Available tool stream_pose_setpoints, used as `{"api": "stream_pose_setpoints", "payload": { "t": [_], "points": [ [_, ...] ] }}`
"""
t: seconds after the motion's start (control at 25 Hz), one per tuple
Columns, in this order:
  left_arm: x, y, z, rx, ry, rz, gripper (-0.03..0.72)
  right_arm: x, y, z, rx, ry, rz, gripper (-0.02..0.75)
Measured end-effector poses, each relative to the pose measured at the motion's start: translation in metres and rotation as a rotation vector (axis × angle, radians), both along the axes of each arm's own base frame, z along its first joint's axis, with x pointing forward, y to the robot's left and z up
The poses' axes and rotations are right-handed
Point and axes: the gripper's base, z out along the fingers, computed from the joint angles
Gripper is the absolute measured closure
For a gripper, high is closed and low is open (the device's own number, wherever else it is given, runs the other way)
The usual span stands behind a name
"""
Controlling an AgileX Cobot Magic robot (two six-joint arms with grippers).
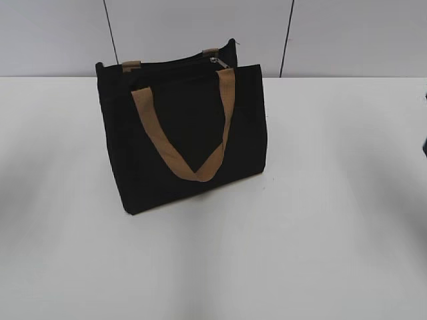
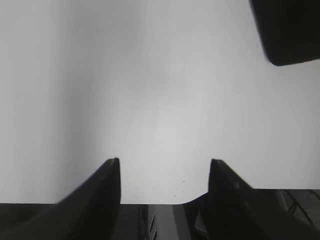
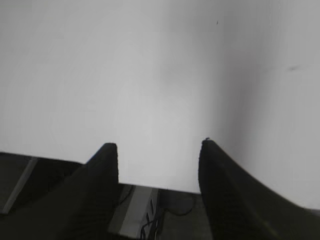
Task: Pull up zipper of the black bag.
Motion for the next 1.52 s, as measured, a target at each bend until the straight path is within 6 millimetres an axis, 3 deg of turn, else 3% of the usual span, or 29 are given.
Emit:
{"api": "stream_pose_setpoints", "payload": {
  "t": [0.28, 0.52, 0.8, 1.0, 1.2, 1.36, 1.52],
  "points": [
    [-0.061, 0.011, 0.007, -0.01, -0.072, -0.013, 0.267, -0.092, -0.004, -0.005, 0.025, -0.044, 0.002, 0.341],
    [-0.122, 0.022, 0.008, -0.027, -0.22, -0.024, 0.267, -0.159, -0.008, 0.0, 0.038, -0.229, 0.007, 0.341],
    [-0.182, 0.04, -0.001, 0.031, -0.516, -0.048, 0.267, -0.218, -0.012, -0.008, 0.035, -0.46, 0.057, 0.341],
    [-0.21, 0.047, -0.009, 0.056, -0.688, -0.078, 0.267, -0.245, -0.014, -0.025, 0.023, -0.574, 0.092, 0.341],
    [-0.235, 0.052, -0.01, 0.039, -0.851, -0.07, 0.267, -0.263, -0.015, -0.024, 0.006, -0.769, 0.119, 0.341],
    [-0.252, 0.054, -0.011, 0.027, -0.953, -0.063, 0.267, -0.269, -0.016, -0.028, -0.002, -0.865, 0.121, 0.341],
    [-0.252, 0.054, -0.011, 0.021, -0.953, -0.065, 0.267, -0.267, -0.016, -0.029, -0.007, -0.877, 0.12, 0.342]
  ]
}}
